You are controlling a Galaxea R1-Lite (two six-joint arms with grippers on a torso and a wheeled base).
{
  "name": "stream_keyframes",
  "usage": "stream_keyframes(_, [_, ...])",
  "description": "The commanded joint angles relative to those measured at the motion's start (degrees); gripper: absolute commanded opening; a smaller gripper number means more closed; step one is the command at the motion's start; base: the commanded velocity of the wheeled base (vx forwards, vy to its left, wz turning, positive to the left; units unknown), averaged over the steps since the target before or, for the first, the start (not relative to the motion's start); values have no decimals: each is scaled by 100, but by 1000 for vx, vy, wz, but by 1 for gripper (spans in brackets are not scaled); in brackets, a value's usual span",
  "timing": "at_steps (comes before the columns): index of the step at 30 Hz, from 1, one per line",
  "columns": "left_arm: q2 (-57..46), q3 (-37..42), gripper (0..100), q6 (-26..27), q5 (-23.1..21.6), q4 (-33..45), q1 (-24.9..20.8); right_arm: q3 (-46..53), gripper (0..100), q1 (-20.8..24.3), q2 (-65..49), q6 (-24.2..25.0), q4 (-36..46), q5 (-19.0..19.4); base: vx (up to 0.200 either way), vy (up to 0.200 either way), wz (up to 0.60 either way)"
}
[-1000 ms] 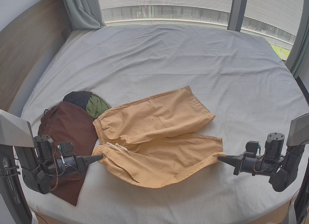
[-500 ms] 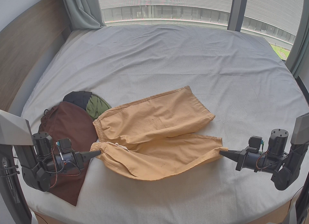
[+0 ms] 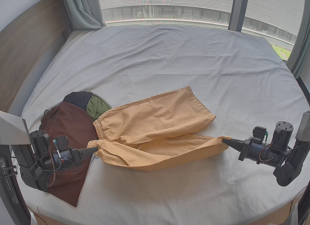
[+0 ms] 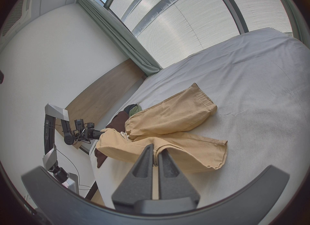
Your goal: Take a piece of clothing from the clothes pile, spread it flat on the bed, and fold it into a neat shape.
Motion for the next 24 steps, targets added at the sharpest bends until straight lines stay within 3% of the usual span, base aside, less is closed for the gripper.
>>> stream_keyframes(1, [-81, -7, 0, -3, 2, -3, 30, -113, 0, 25, -22, 28, -9, -26, 0, 0, 0])
stream_keyframes(7, [-107, -16, 0, 6, 11, -3, 39, -403, 0, 104, -5, 81, -1, -219, 0, 0, 0])
stream_keyframes(17, [-186, -43, 0, -144, 46, -3, 39, -922, 0, 130, 4, 564, -1, -316, 0, 0, 0])
stream_keyframes(19, [-195, -78, 0, -293, 301, -3, 21, -1036, 0, 121, 31, 608, -1, -316, 0, 0, 0])
stream_keyframes(24, [-204, -157, 0, -381, 415, -3, 4, -1238, 0, 130, 48, 617, 8, -316, 0, 0, 0])
